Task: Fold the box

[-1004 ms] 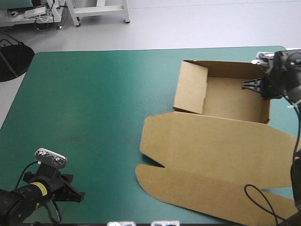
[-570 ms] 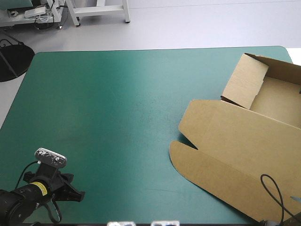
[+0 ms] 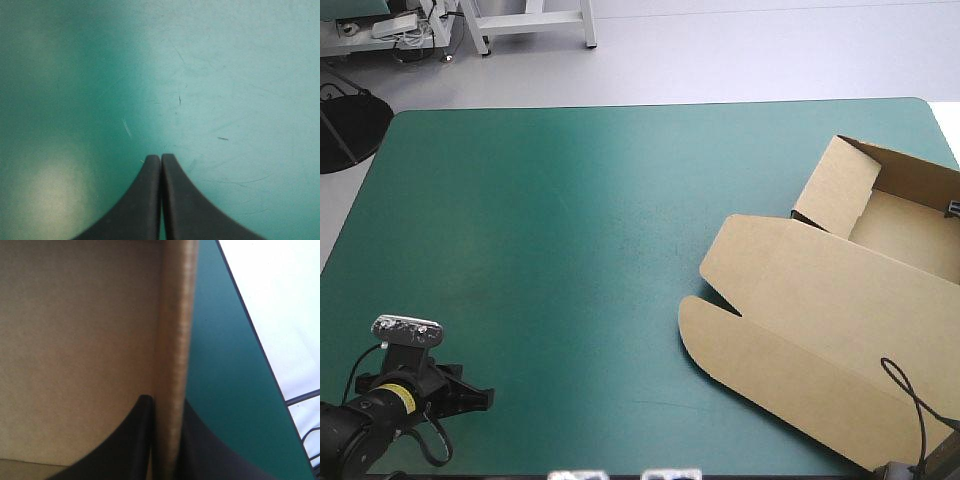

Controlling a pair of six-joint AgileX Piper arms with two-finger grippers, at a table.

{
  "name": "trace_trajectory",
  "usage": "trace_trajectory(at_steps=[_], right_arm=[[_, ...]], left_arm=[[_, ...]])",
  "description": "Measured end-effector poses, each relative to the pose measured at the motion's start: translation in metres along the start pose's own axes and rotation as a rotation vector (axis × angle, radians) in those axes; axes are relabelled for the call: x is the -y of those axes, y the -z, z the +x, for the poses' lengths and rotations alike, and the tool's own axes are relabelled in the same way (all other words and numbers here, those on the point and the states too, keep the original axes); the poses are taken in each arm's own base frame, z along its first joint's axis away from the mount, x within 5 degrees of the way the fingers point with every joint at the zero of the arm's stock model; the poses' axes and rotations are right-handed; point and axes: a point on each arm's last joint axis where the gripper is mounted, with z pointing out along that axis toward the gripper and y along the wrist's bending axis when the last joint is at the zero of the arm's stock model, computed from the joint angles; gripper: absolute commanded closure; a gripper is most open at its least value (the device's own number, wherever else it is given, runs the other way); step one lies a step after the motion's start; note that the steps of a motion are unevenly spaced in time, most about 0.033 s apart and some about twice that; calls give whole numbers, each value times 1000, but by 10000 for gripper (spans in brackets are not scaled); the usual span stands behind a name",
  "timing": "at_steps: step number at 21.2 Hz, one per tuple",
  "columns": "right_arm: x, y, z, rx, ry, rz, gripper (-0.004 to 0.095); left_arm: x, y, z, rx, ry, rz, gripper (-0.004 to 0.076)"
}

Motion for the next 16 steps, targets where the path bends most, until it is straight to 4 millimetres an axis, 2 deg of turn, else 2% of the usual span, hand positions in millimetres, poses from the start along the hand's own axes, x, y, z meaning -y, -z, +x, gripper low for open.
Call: trace_trajectory(at_steps=[1, 3, 8, 10, 16], right_arm=[[0, 0, 0, -1, -2, -1, 502], [-1, -1, 1, -9, -7, -8, 452], [1, 4, 3, -10, -1, 10, 453], [3, 19, 6, 21, 8, 38, 466], [0, 92, 29, 202, -2, 20, 553]], left_arm=[[0, 0, 0, 1, 0, -2, 733], [0, 0, 0, 1, -2, -4, 733], [-2, 0, 0, 5, -14, -23, 732], [-3, 0, -1, 6, -15, -28, 732], [-3, 0, -1, 7, -19, -33, 733]])
